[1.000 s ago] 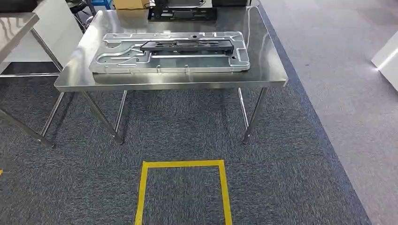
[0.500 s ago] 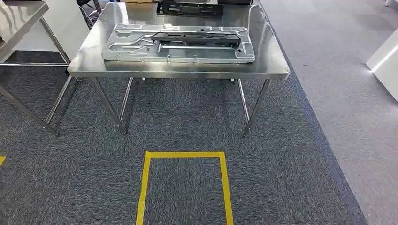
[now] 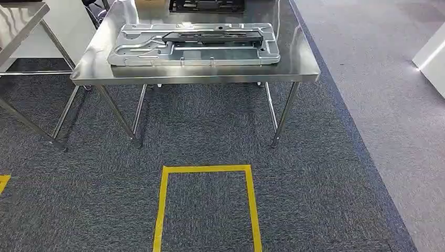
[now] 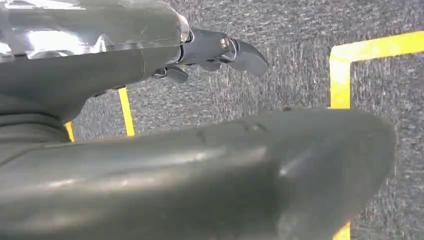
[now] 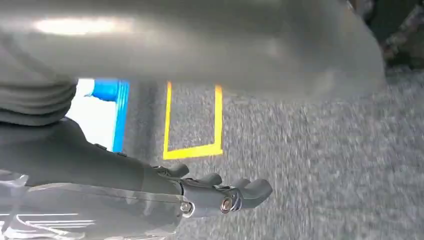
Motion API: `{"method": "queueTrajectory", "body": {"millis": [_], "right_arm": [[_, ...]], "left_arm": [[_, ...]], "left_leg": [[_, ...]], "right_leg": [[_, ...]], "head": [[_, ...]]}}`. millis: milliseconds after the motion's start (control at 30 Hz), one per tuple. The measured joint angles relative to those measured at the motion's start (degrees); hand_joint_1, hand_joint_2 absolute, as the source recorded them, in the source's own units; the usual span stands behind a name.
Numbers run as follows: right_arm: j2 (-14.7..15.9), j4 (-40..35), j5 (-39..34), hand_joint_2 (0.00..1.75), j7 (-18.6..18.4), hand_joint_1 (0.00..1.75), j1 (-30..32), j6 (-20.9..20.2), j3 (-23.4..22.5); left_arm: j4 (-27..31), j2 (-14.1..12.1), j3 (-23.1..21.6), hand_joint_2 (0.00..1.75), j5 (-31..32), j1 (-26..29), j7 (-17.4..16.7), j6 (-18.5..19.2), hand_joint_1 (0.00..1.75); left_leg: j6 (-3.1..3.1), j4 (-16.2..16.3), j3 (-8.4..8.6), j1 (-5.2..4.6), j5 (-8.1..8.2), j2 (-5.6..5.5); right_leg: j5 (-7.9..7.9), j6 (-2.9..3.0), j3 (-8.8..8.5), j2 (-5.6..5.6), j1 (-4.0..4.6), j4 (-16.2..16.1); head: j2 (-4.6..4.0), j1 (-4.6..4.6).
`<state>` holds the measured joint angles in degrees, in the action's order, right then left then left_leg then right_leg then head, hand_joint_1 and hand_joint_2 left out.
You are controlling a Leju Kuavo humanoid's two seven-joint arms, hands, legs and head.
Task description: Take the parts from the cabinet and place them on the table.
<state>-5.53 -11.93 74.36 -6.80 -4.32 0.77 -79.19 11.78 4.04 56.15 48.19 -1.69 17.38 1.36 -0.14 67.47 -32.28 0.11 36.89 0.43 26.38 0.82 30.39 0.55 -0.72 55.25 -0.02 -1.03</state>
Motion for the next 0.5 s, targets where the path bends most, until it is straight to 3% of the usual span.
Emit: {"method": "queueTrajectory", "body": {"millis": [33, 67, 233, 300, 333, 367, 500], "right_arm": [[0.00, 0.00, -0.22, 1.75, -0.02, 0.00, 0.01, 0.20, 0.00], [0.00, 0.00, -0.35, 1.75, -0.02, 0.00, 0.03, 0.46, -0.02], [0.00, 0.00, -0.41, 1.75, -0.04, 0.00, 0.04, 0.77, -0.09], [-0.04, 0.00, -0.46, 1.75, -0.39, 0.00, 0.04, 1.03, -0.18], [0.37, -0.04, -0.35, 1.75, -1.20, 0.00, -0.06, 1.75, -0.17], [0.31, 0.00, -0.35, 0.00, -0.26, 0.00, -0.17, 1.59, -0.17], [0.28, 0.02, -0.35, 0.00, 1.11, 0.00, -0.12, 1.18, -0.17]], "left_arm": [[0.00, -0.02, 0.07, 0.00, 0.00, 0.03, 0.11, -0.04, 0.00], [0.00, -0.02, 0.13, 0.00, 0.00, 0.14, 0.13, -0.20, 0.00], [0.00, -0.02, 0.24, 0.00, 0.04, 0.23, 0.11, -0.44, 0.00], [0.02, -0.11, 0.53, 0.00, 0.17, 0.30, 0.07, -0.79, 0.00], [-0.13, 0.44, 0.94, 1.75, 0.33, 0.12, -0.31, -1.42, 0.00], [-0.11, 0.24, 1.07, 1.75, 0.31, -0.01, -0.44, -1.84, 0.00], [-0.11, 0.22, 1.27, 1.75, 0.39, -0.06, -0.04, -2.08, 0.00]], "left_leg": [[-0.30, 5.30, -2.60, 0.20, 1.89, 0.00], [-0.55, 7.47, -3.77, 0.38, 2.00, 0.00], [-0.85, 7.31, -3.81, 0.65, 1.17, 0.04], [-1.72, 2.47, -1.70, 1.21, -2.26, 0.04], [-3.59, -9.63, 3.85, 2.16, -6.11, -0.64], [-1.21, -9.58, 3.35, 2.11, -6.77, -0.75], [-0.76, -9.42, 2.98, 1.69, -7.16, -0.76]], "right_leg": [[0.00, 0.00, 0.14, 0.01, 0.02, 0.12], [0.00, -0.01, 0.20, 0.00, 0.01, 0.23], [0.04, 0.05, 0.22, -0.01, -0.11, 0.33], [0.15, -0.02, 0.23, -0.11, -0.29, 0.68], [1.17, -1.25, 1.07, -0.60, -0.21, 2.91], [1.32, -1.58, 1.41, -0.71, 0.04, 3.38], [0.73, -2.36, 1.49, -0.88, -0.33, 2.81]], "head": [[0.00, 0.00], [0.00, 0.00], [0.00, 0.00], [0.00, 0.00], [0.00, -0.07], [0.00, 0.00], [0.00, 0.00]]}}
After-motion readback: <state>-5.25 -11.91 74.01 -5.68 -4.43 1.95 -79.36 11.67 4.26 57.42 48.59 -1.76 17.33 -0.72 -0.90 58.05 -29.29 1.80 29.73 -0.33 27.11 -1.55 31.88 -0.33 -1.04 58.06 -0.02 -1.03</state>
